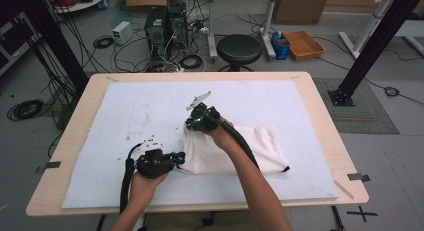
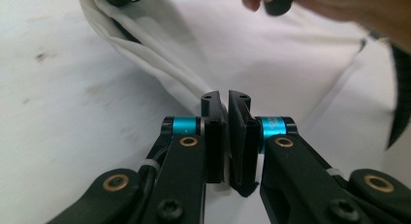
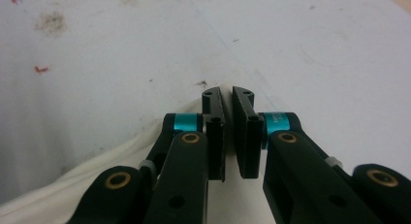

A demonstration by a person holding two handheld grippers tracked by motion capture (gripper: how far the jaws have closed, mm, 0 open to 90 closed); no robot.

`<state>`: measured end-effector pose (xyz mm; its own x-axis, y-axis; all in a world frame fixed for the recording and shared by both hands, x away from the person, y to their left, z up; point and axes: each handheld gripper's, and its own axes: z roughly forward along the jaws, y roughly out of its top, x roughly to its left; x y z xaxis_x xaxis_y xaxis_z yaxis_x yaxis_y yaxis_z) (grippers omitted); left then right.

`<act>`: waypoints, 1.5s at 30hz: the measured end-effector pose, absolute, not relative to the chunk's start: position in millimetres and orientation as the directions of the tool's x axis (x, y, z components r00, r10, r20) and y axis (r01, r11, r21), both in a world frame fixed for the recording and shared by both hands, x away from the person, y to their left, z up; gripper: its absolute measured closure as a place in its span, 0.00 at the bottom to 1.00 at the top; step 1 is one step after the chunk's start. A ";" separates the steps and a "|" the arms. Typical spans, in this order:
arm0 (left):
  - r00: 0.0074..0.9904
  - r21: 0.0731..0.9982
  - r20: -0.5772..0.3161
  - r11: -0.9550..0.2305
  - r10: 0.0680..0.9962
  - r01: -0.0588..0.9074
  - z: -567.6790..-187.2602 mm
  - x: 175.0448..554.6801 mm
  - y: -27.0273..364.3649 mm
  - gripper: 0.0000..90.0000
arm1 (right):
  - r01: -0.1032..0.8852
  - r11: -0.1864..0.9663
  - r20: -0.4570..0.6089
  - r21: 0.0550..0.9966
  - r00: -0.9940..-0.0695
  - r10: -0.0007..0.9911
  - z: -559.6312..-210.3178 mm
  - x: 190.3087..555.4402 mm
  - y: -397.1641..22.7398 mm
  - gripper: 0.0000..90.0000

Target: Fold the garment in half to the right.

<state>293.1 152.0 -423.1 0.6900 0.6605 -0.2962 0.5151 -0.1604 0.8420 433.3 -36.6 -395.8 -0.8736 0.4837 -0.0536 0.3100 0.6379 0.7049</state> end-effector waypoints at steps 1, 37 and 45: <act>0.694 0.844 -0.305 -0.153 0.652 0.515 -422.3 293.5 150.0 0.95 | 0.313 0.613 -0.042 0.725 -0.869 0.494 -392.6 432.0 -48.1 0.94; 0.769 0.776 -0.440 -0.234 0.464 0.586 -403.6 356.8 -45.3 0.94 | 0.457 0.368 0.024 0.810 -0.652 0.758 -389.7 420.2 -244.1 0.94; 0.768 0.762 -0.449 -0.254 0.456 0.596 -409.1 360.8 -81.8 0.94 | 0.500 0.336 0.042 0.798 -0.603 0.797 -400.6 417.3 -271.2 0.94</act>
<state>360.8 -81.8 -409.1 0.7682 0.4561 -0.4492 0.5961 -0.2538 0.7617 417.3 -271.2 -400.6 -0.6025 0.7970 0.0415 0.5000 0.3364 0.7980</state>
